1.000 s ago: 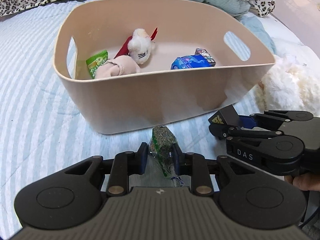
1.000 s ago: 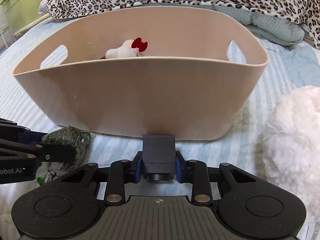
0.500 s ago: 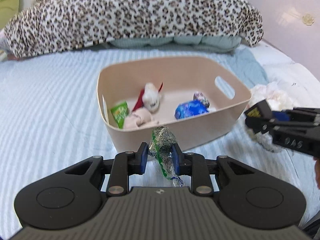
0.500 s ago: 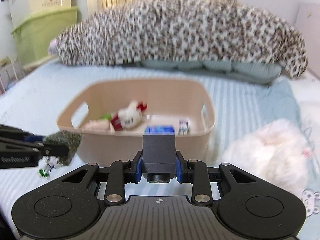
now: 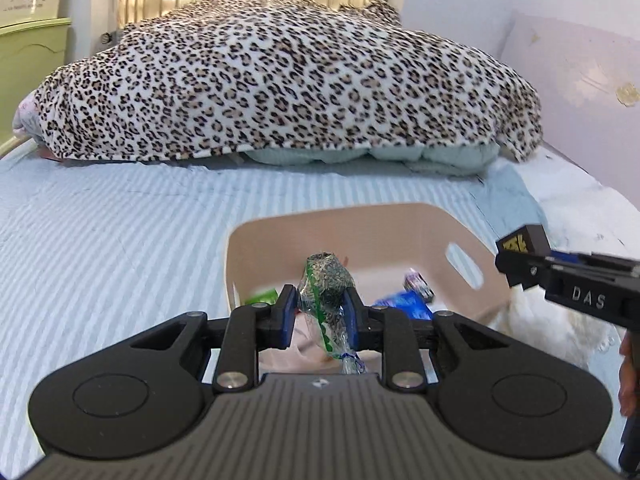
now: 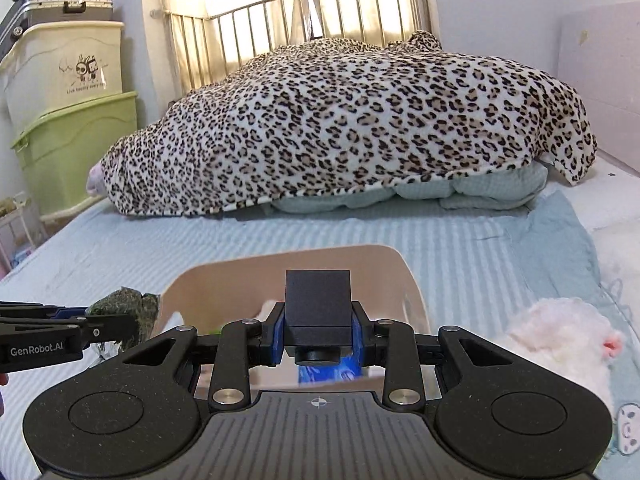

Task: Organize objects
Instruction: 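Carry both items into the beige basket and open both tools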

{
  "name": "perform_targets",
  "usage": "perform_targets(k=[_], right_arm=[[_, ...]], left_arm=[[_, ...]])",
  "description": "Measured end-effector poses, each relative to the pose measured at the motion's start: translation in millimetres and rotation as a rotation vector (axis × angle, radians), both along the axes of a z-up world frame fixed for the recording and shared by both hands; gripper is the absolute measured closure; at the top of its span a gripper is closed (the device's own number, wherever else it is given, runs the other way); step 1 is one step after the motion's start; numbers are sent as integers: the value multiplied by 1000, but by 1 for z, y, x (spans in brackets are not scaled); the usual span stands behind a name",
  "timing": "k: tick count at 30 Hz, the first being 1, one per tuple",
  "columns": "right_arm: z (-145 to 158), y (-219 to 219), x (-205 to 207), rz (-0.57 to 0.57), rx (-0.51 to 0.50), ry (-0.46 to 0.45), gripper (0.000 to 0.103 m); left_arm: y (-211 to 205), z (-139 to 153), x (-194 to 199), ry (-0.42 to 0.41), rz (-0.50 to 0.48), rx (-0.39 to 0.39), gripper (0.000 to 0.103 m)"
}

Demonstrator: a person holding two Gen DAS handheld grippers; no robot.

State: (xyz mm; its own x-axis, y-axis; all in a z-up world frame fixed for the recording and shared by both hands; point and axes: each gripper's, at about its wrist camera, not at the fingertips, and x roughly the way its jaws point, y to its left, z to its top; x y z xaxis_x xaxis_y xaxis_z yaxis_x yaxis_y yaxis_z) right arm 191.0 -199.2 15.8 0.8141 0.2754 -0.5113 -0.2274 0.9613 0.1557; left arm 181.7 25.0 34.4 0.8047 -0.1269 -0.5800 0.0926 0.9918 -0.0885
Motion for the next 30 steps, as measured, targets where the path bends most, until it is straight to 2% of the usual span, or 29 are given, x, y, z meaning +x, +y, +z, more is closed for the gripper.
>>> perform_targets(k=[5, 9, 13, 17, 20, 21, 23, 25, 28, 30], right_arm=[[-15, 15, 23, -17, 3, 9, 74], [-36, 32, 43, -27, -29, 41, 74], [-62, 46, 60, -38, -74, 95, 74], [-81, 55, 66, -39, -116, 133, 74], [-87, 59, 67, -30, -149, 152, 74], [-87, 60, 66, -28, -158, 154, 66], [-85, 60, 63, -30, -162, 141, 61], [-77, 58, 58, -29, -151, 126, 45], [-62, 52, 47, -38, -135, 95, 29], [-54, 48, 42, -40, -123, 97, 22]], left_arm=[[-3, -18, 31, 3, 42, 46, 76], [-5, -45, 56, 42, 59, 90, 76], [-2, -67, 75, 114, 60, 84, 76], [-4, -86, 84, 167, 50, 122, 76], [-4, -87, 82, 167, 53, 139, 73], [-3, -85, 81, 167, 55, 131, 70], [-2, -81, 78, 166, 56, 119, 55], [-1, -74, 73, 146, 62, 111, 33], [-2, -62, 64, 122, 71, 112, 28], [-3, -55, 58, 117, 76, 111, 24]])
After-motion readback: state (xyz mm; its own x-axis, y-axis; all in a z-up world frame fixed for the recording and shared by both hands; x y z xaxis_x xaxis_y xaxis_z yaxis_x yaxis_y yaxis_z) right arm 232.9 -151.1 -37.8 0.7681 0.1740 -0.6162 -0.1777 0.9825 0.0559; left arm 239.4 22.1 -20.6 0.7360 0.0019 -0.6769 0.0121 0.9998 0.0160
